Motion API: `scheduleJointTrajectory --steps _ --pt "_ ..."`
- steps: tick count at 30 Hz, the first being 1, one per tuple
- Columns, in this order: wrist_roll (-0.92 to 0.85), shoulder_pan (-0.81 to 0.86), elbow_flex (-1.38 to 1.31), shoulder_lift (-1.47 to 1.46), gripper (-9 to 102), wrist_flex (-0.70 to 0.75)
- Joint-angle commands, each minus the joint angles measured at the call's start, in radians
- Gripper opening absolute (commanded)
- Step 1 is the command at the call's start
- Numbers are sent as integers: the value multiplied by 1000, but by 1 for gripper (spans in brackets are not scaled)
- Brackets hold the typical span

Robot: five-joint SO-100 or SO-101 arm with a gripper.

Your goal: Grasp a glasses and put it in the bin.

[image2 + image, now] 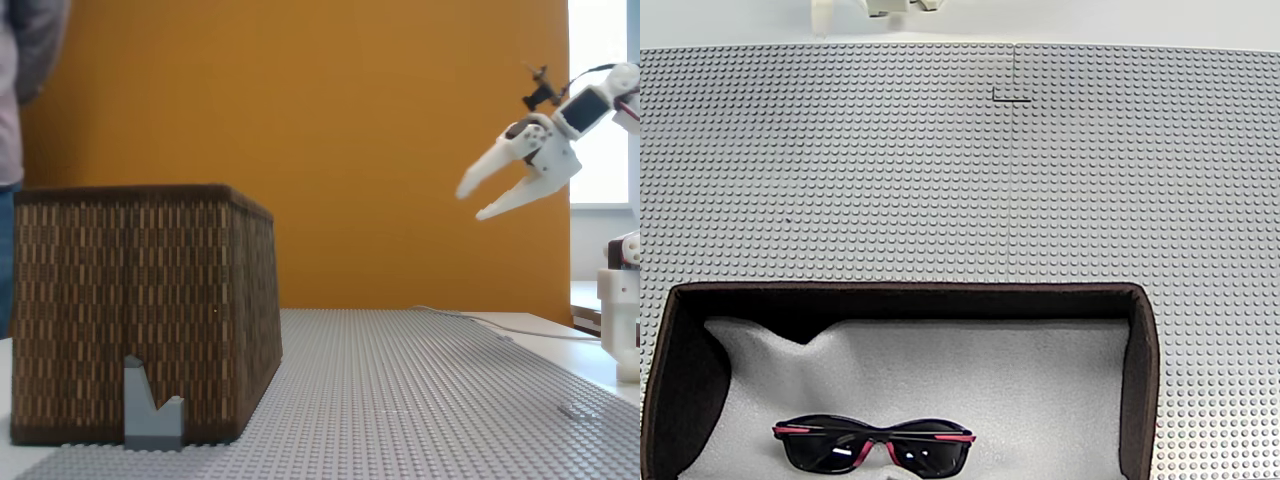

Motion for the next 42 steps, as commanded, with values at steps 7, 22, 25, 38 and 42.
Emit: scheduleJointTrajectory --steps 7,22,25,38,42 --pt "-3 15 11 78 36 106" --pt "-75 -9 -9 103 5 101" --pt "-94 -6 -9 103 7 91" --pt "-123 -17 -8 97 13 74" --pt "-114 -21 -2 95 19 71"
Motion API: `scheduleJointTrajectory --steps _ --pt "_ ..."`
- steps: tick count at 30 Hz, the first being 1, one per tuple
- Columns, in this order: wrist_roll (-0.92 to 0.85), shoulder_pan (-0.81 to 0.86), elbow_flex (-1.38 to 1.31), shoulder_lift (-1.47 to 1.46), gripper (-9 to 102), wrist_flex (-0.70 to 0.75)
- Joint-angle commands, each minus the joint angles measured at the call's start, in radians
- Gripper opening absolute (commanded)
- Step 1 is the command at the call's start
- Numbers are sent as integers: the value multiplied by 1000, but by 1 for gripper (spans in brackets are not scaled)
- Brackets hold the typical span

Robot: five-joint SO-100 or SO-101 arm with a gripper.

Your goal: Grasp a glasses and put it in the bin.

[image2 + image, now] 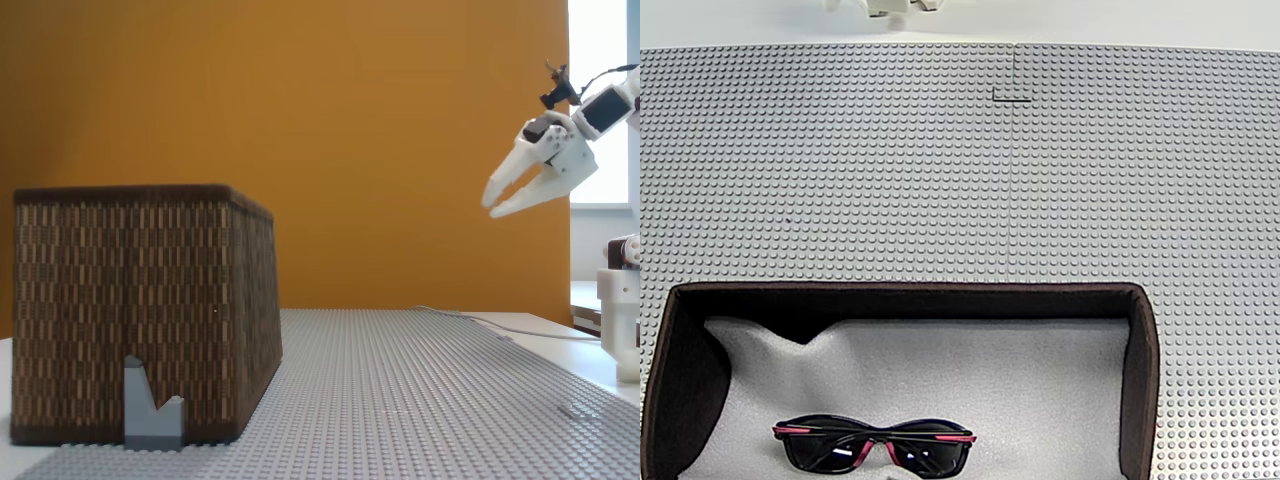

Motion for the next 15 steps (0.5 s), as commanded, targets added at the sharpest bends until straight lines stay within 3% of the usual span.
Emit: scheduleJointTrajectory --steps 1,3,8,12,15 --pt "-20 2 -6 8 15 -2" --pt "-40 2 -3 8 0 -6" --pt "-52 9 5 12 0 -14" --pt "-26 9 5 9 25 -20" --pt "-28 2 0 8 24 -12"
